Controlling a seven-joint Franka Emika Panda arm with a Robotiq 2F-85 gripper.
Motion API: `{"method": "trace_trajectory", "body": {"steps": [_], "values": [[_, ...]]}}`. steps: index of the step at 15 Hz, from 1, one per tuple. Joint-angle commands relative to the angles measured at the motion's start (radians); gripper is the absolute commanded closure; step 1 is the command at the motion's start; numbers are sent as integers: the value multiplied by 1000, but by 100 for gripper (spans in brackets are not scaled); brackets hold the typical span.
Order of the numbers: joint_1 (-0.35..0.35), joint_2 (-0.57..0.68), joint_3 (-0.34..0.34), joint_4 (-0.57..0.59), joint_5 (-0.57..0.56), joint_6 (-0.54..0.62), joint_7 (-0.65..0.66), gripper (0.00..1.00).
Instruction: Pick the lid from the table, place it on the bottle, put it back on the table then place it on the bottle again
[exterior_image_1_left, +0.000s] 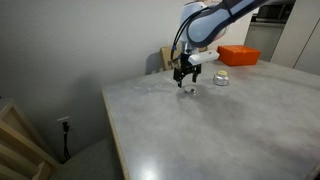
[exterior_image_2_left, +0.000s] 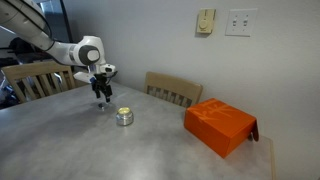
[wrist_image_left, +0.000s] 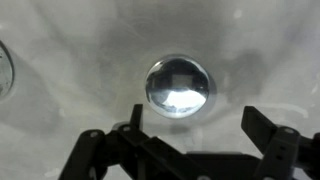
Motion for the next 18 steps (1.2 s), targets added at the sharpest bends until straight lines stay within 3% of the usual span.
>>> {"method": "trace_trajectory", "body": {"steps": [1,8,18], "values": [[-12,67,16,112,17,-90,-38,0],[8,94,10,173,17,-252,2,0],[9,114,13,157,50,-206,43,0]]}}
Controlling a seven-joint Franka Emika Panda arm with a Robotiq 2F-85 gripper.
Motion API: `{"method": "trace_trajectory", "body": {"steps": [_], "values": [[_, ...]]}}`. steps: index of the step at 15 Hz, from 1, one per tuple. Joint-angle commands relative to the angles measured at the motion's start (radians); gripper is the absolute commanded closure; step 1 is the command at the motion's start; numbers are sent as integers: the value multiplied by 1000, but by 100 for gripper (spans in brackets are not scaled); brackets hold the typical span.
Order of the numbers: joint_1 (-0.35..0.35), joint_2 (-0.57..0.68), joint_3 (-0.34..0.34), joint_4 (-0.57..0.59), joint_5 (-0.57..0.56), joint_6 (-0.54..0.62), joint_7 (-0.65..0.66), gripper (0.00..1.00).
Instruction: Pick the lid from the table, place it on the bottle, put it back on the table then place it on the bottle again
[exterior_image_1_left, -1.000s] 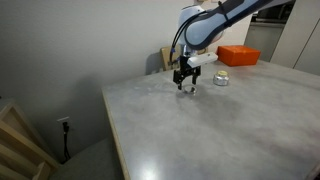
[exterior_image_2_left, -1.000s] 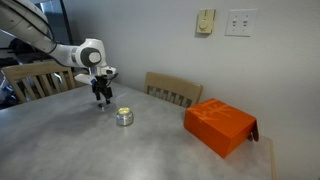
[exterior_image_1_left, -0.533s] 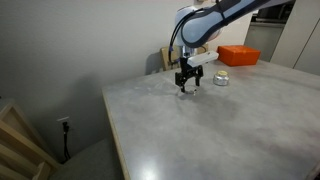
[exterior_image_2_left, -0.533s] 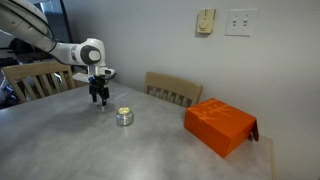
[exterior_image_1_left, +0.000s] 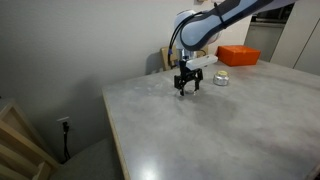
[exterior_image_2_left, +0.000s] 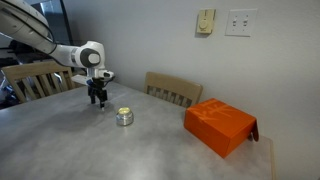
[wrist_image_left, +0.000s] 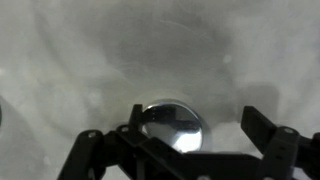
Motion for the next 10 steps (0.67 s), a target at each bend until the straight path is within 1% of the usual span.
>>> {"method": "trace_trajectory", "body": {"steps": [1,4,10], "values": [[-8,15,4,5,18,14,27,0],[-14,8,5,-6,19,24,47,0],[-40,-40,2,-75,24,70,94,0]]}}
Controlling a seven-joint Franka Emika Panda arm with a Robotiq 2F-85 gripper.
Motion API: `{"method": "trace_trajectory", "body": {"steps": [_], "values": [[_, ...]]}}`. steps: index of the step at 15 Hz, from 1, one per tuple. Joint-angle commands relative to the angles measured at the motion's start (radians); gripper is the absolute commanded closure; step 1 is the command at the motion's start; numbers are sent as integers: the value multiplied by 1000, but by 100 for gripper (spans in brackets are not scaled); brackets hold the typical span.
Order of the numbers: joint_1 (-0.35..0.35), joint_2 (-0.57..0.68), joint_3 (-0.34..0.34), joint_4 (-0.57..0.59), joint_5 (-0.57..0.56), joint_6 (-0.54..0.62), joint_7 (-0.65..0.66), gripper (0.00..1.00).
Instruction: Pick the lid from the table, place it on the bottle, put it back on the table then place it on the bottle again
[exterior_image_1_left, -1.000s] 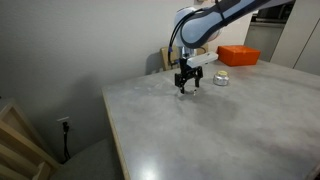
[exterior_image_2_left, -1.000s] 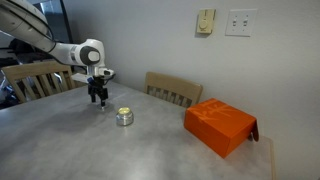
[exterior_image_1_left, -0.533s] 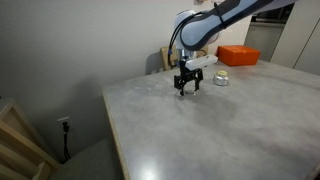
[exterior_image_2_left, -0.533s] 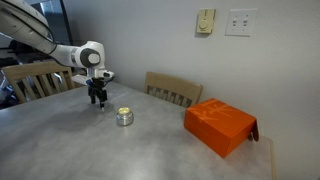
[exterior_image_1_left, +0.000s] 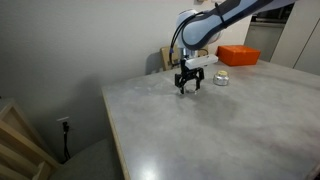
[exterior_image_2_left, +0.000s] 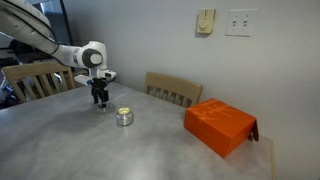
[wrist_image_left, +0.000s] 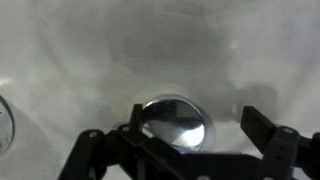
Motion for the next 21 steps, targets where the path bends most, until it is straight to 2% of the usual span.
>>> {"method": "trace_trajectory", "body": {"steps": [1,9,21], "values": [[-30,-41,6,-82,27,63,25,0],[-60,-48,10,-101,49,93,41,0],[-64,-116,-10,-189,60,158,40,0]]}}
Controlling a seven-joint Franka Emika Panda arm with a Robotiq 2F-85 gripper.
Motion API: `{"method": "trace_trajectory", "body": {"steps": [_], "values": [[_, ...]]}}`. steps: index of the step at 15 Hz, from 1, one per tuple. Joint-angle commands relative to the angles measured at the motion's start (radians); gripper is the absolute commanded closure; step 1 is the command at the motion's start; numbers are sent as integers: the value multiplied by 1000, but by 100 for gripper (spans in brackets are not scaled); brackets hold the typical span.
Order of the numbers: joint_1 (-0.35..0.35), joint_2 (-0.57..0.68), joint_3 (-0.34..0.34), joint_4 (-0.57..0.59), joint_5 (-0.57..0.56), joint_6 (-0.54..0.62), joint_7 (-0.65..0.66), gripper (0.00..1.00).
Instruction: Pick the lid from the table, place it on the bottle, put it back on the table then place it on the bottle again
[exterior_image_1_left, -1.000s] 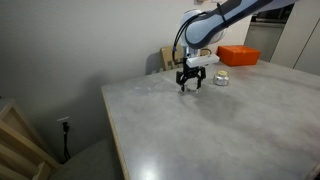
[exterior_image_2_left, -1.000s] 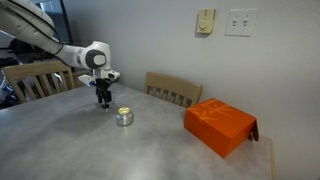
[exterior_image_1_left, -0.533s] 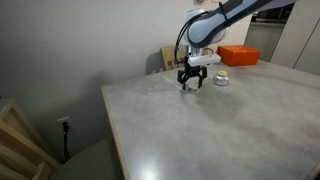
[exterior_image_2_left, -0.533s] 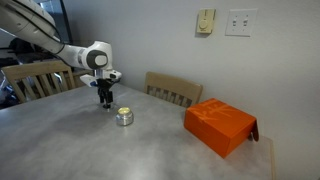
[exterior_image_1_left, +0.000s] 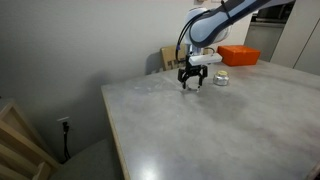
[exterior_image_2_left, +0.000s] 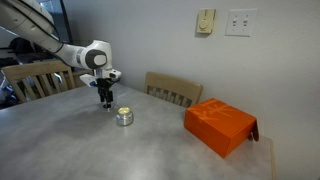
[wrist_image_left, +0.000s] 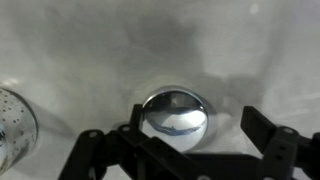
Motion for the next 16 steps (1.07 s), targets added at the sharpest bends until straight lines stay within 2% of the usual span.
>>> {"method": "trace_trajectory", "body": {"steps": [1,4,16], "values": [[-9,-59,-7,-93,28,36,1,0],[-11,-67,-3,-130,43,58,3,0],[-10,-46,-17,-130,49,67,7,0]]}}
